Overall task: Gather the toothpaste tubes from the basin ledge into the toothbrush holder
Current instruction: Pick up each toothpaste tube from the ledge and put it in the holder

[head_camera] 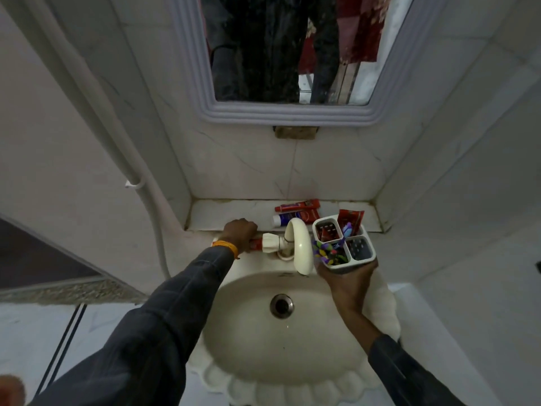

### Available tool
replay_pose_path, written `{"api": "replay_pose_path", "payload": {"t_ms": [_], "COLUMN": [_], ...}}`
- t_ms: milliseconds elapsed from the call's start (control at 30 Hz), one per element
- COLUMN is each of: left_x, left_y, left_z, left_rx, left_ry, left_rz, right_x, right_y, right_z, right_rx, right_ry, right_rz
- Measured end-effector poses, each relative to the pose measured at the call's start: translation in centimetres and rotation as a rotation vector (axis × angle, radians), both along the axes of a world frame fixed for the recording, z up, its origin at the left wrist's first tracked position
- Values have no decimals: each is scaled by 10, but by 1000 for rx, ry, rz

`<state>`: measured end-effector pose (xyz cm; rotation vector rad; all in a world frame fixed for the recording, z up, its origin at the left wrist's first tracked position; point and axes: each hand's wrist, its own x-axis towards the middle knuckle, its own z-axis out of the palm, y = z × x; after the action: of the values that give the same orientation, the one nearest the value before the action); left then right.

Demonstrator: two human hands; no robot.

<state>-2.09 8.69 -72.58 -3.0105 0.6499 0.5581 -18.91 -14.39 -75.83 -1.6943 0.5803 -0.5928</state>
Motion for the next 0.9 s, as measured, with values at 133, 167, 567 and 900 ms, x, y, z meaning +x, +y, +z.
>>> {"api": "replay_pose_path", "payload": {"t_ms": [133,167,567,900], "left_x": [-3,-2,31,-1], "left_y": [4,5,-67,-144], "left_z": [-5,-3,180,162], "left_rx": [25,22,-595,-608], "left_ry": [-3,-23,-174,-169], "left_rz": [-35,-28,-128,-335], "right_x": [0,0,-1,1], "right_y": [0,0,1,-1], "right_z": [1,2,4,0], "right_rx": [16,22,47,23], "right_ry": [1,1,-19,-6], "right_rz": [-12,-14,-3,-19]}}
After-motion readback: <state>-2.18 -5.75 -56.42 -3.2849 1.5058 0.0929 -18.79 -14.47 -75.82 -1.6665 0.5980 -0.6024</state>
